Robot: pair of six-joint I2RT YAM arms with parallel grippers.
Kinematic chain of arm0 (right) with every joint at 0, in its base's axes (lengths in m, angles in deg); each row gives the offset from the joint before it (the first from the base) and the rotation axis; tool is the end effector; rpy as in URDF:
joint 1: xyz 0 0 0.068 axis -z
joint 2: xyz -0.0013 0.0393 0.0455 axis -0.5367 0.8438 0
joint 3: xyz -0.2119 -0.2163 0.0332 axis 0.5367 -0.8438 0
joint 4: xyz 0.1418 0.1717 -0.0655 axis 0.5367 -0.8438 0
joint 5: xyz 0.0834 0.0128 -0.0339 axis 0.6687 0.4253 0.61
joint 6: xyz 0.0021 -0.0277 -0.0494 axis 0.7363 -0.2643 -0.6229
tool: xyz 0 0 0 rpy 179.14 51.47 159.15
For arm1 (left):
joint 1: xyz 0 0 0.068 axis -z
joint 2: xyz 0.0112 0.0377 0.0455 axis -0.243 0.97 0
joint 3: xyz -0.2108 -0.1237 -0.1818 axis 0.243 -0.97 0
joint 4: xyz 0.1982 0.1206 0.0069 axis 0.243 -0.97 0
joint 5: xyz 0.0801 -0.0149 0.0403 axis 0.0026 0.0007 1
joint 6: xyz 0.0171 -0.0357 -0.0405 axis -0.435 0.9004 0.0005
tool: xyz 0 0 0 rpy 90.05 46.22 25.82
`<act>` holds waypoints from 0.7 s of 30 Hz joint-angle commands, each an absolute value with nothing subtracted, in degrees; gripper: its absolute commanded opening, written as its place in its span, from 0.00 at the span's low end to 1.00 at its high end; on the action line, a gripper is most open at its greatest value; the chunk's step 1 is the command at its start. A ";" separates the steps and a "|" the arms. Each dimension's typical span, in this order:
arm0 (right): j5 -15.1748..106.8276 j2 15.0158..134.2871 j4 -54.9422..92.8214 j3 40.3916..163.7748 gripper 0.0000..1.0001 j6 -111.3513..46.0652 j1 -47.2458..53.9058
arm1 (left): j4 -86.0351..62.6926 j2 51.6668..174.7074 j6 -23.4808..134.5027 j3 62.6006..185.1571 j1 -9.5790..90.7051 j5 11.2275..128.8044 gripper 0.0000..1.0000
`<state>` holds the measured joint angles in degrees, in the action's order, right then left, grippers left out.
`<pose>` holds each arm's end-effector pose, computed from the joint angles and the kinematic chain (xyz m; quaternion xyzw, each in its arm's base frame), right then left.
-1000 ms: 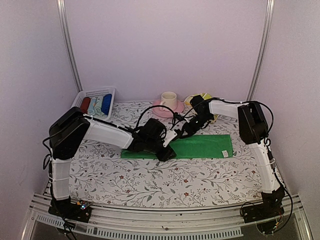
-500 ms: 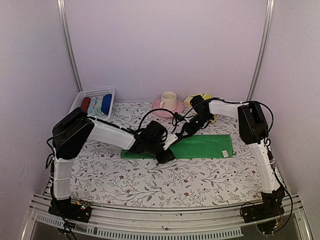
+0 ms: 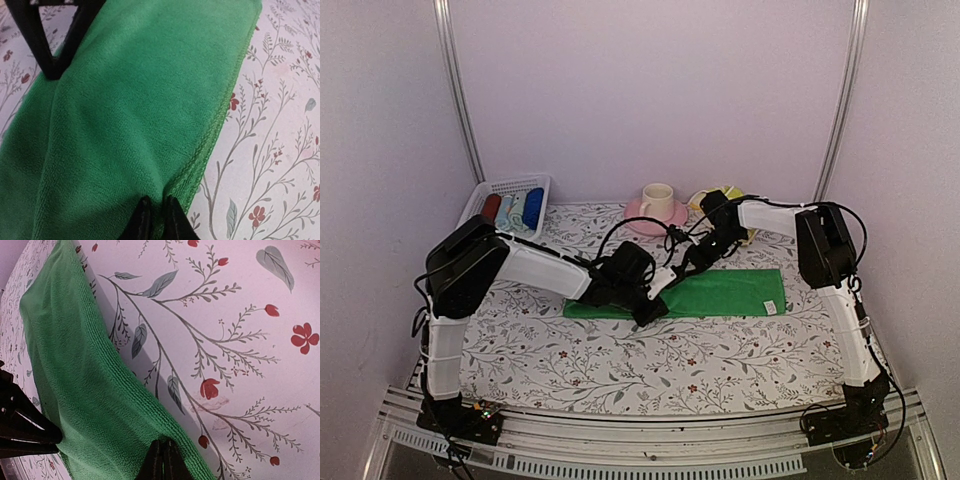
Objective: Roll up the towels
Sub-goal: Smooth out the towel at the center of the board.
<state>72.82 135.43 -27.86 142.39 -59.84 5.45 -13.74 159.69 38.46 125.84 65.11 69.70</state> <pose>0.4372 0.2480 0.1553 -0.4191 0.8476 0.3020 0.1213 0.2725 -0.3465 0.1640 0.4641 0.8066 -0.2036 0.3043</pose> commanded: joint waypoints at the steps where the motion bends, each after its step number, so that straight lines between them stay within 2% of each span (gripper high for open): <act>1: 69.63 138.80 -29.12 142.89 0.06 -59.88 5.21 | -14.40 159.61 38.56 126.16 65.83 67.27 0.09; 6: 68.24 139.03 -28.75 142.90 0.06 -59.29 5.16 | -15.55 157.76 38.28 125.81 65.85 67.34 0.07; 14: 68.03 138.71 -28.77 142.90 0.06 -59.32 5.21 | -19.35 157.02 39.84 126.65 65.85 71.69 0.17; 18: 67.72 138.76 -28.77 142.90 0.06 -59.39 5.17 | -19.18 156.89 39.89 126.25 66.00 69.37 0.14; 21: 67.47 138.69 -28.78 142.90 0.06 -59.33 5.20 | -18.57 156.49 39.84 125.86 66.10 67.87 0.09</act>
<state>71.53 135.46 -27.86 142.43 -59.73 5.45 -16.43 158.77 39.55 125.97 65.20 69.94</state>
